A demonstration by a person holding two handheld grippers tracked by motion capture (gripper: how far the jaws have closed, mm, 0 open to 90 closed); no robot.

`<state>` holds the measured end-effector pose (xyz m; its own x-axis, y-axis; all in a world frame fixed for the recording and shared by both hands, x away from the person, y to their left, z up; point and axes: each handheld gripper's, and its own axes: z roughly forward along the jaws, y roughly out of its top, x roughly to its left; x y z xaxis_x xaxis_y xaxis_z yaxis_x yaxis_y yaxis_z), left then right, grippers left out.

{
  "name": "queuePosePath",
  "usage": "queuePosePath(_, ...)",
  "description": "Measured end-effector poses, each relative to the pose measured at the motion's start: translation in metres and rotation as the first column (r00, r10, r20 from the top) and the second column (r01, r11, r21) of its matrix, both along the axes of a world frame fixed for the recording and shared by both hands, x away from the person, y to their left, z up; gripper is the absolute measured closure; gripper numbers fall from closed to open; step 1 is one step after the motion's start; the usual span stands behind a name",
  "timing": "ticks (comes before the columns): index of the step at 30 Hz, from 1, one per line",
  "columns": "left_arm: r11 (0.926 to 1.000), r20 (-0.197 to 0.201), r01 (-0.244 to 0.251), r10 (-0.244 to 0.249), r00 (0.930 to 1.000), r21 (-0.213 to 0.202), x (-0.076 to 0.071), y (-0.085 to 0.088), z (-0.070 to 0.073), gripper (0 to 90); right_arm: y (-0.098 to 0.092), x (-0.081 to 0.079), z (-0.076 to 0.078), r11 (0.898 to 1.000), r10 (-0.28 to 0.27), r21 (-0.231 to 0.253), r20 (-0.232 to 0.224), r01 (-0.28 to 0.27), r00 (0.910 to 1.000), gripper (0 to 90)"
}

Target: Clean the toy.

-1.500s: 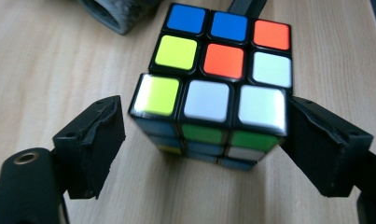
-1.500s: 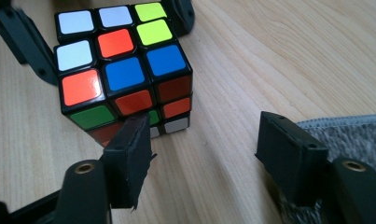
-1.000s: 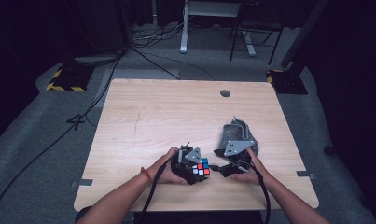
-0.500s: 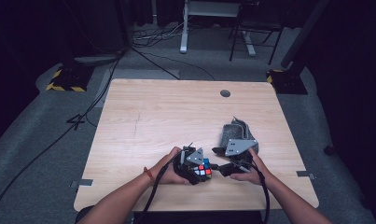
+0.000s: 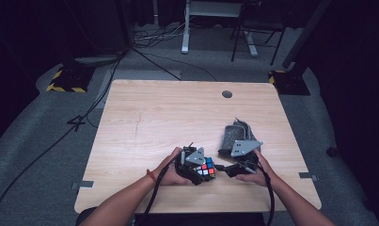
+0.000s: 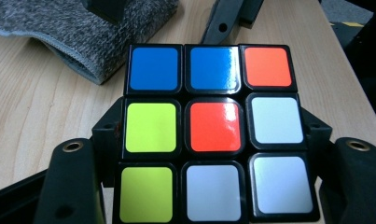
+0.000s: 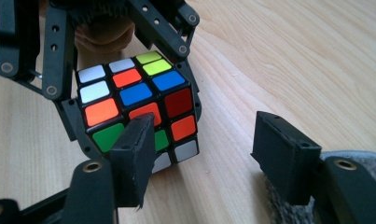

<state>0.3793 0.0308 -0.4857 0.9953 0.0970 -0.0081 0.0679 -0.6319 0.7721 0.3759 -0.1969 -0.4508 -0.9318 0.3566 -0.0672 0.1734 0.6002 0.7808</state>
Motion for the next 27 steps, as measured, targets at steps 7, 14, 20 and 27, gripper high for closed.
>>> queuePosePath(7,1.0000,-0.015,-0.001,0.001,0.9999,-0.005,0.002,0.002,-0.006,33.1,0.010,0.002,0.004,1.000,0.010,0.027,0.001,-0.010,0.9999,40.6)
queuePosePath(14,0.9998,-0.014,-0.002,0.002,0.9999,0.017,0.004,0.008,-0.008,31.1,0.019,0.003,0.003,0.999,0.009,0.036,-0.006,-0.009,0.9999,41.0)
queuePosePath(20,0.9999,-0.022,-0.010,0.010,0.9997,0.009,0.005,0.017,-0.006,33.1,0.038,-0.002,0.011,0.998,0.058,-0.008,0.040,-0.058,0.9975,41.2)
queuePosePath(27,0.9999,-0.024,-0.009,0.009,0.9997,0.006,0.005,0.019,-0.007,33.0,0.038,-0.002,0.008,0.998,0.056,0.017,0.009,-0.056,0.9984,43.9)
